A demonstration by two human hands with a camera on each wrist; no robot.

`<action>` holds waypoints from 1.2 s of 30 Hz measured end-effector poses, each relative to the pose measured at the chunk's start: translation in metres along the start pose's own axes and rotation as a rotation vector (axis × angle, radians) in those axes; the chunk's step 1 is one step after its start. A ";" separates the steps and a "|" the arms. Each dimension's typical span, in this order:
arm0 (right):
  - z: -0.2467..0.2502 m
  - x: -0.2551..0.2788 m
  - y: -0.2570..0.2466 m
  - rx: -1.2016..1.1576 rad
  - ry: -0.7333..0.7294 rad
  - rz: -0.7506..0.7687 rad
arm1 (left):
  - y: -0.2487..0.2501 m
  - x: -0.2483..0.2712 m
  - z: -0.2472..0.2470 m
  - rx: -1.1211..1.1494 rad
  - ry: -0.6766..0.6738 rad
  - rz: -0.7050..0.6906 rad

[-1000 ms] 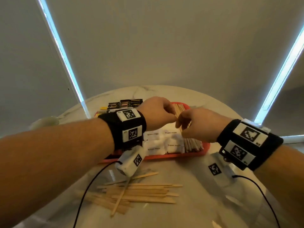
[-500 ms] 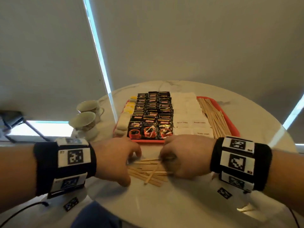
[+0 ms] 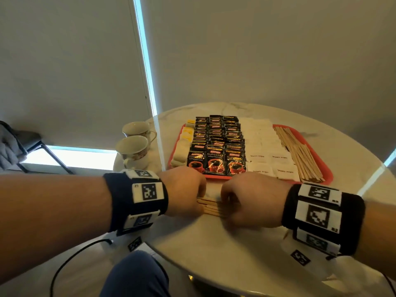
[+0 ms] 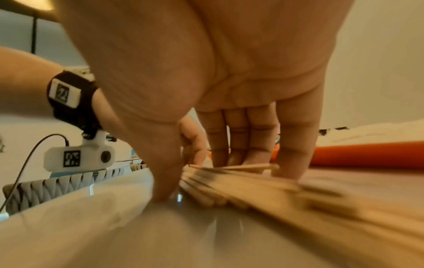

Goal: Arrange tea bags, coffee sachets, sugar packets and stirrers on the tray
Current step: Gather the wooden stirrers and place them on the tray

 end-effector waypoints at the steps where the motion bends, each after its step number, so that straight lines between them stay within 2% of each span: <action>1: 0.000 -0.002 -0.002 -0.004 -0.002 -0.002 | 0.002 -0.001 0.000 0.009 0.006 -0.005; 8: -0.002 -0.017 0.000 -0.015 -0.027 -0.050 | -0.005 -0.006 0.001 0.057 0.036 -0.005; 16: -0.006 -0.018 -0.010 0.048 0.003 -0.016 | -0.027 -0.012 0.006 0.125 0.036 0.028; 20: -0.007 -0.020 -0.010 0.050 -0.026 -0.025 | -0.040 -0.013 0.013 0.309 0.023 0.052; 26: 0.004 -0.028 0.008 -0.102 -0.018 -0.087 | -0.063 -0.017 0.027 0.806 0.104 0.107; 28: 0.012 -0.030 0.015 -0.160 0.022 -0.119 | -0.062 -0.020 0.032 0.879 0.127 0.089; 32: 0.025 -0.030 0.019 -0.199 0.093 -0.123 | -0.057 -0.018 0.043 0.830 0.181 0.063; 36: 0.013 -0.031 0.010 -0.159 0.016 -0.039 | -0.055 -0.011 0.036 0.727 0.105 0.096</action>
Point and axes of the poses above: each hand's wrist, its own x-axis away from the middle knuckle, its own z-axis out of the back of the hand, y = z × x, the point moved 7 cm from there along -x, towards the middle knuckle, and after that the axes turned 12 degrees about z, right-handed, at the moved point
